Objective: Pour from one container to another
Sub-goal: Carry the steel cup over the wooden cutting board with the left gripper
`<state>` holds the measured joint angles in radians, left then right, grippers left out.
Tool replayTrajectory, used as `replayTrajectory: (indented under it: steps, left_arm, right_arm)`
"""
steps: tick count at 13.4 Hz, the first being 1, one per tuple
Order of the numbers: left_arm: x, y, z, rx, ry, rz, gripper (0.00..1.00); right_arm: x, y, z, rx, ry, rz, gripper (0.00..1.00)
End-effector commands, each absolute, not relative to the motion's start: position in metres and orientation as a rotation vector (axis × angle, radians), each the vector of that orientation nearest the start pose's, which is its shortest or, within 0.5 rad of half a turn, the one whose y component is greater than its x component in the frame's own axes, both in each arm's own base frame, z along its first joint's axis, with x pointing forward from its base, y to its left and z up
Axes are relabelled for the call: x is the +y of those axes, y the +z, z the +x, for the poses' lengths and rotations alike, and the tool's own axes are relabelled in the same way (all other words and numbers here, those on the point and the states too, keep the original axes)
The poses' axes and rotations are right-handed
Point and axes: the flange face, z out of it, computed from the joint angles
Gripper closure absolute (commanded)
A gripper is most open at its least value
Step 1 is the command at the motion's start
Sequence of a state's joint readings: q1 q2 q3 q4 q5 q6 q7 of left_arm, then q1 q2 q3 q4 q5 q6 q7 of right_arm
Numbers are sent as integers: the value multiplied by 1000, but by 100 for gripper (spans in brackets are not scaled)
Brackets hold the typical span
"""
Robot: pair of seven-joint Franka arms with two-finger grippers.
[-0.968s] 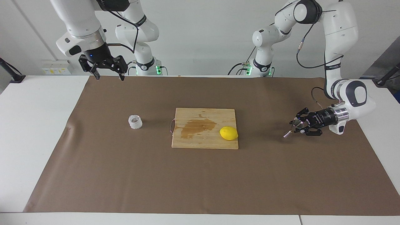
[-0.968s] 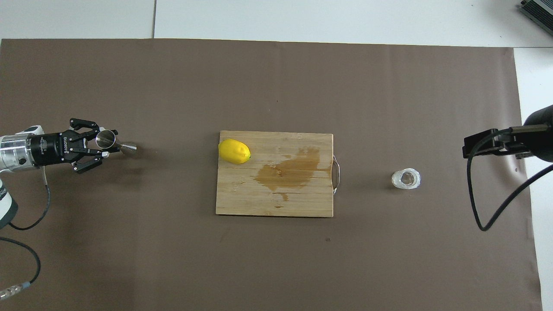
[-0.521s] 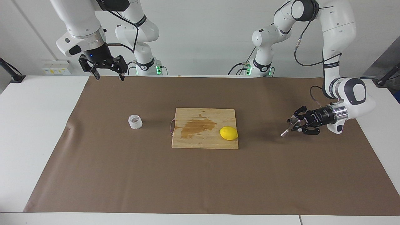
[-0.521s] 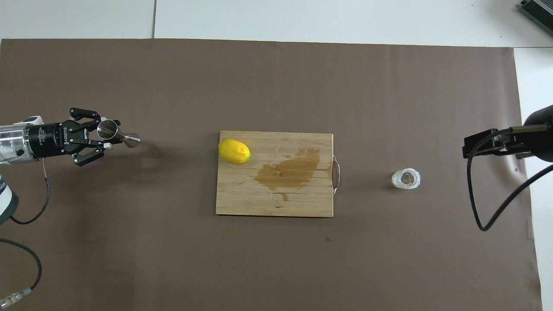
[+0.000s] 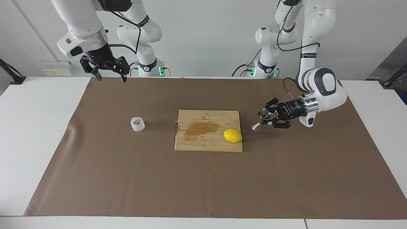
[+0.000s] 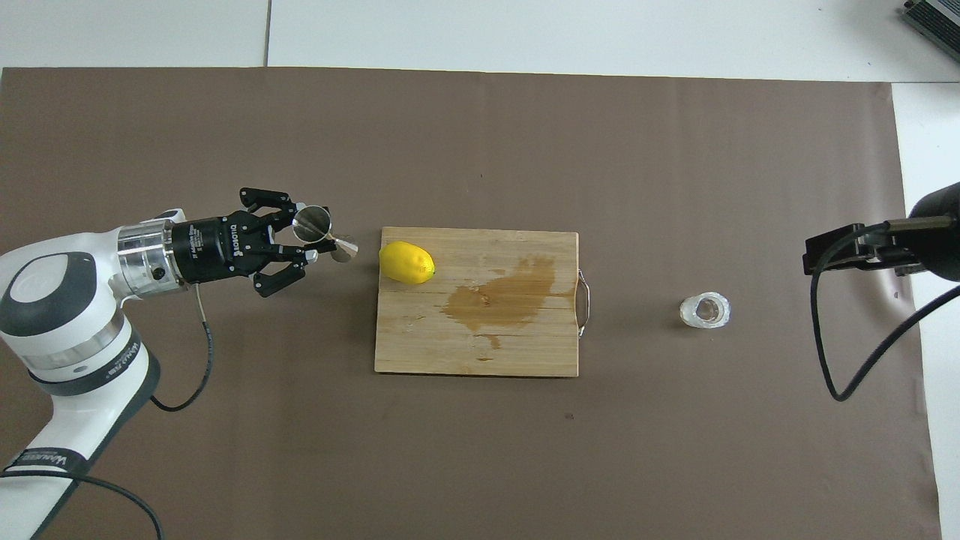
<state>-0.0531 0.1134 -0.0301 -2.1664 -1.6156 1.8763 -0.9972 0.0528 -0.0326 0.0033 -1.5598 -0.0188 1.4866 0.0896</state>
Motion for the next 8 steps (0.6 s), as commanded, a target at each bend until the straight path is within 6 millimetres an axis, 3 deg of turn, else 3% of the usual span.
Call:
replayTrajectory:
  steps: [1, 4, 8]
  left_arm:
    - [-167, 382, 515, 1571, -1042, 1050, 100]
    - [-228, 378, 496, 1628, -1005, 985, 100]
    - [-271, 364, 476, 1653, -986, 918, 100]
  right_arm:
    - [26, 643, 529, 70, 68, -3160, 0]
    - [26, 643, 529, 70, 68, -3160, 0]
    - [26, 643, 529, 70, 68, -3160, 0]
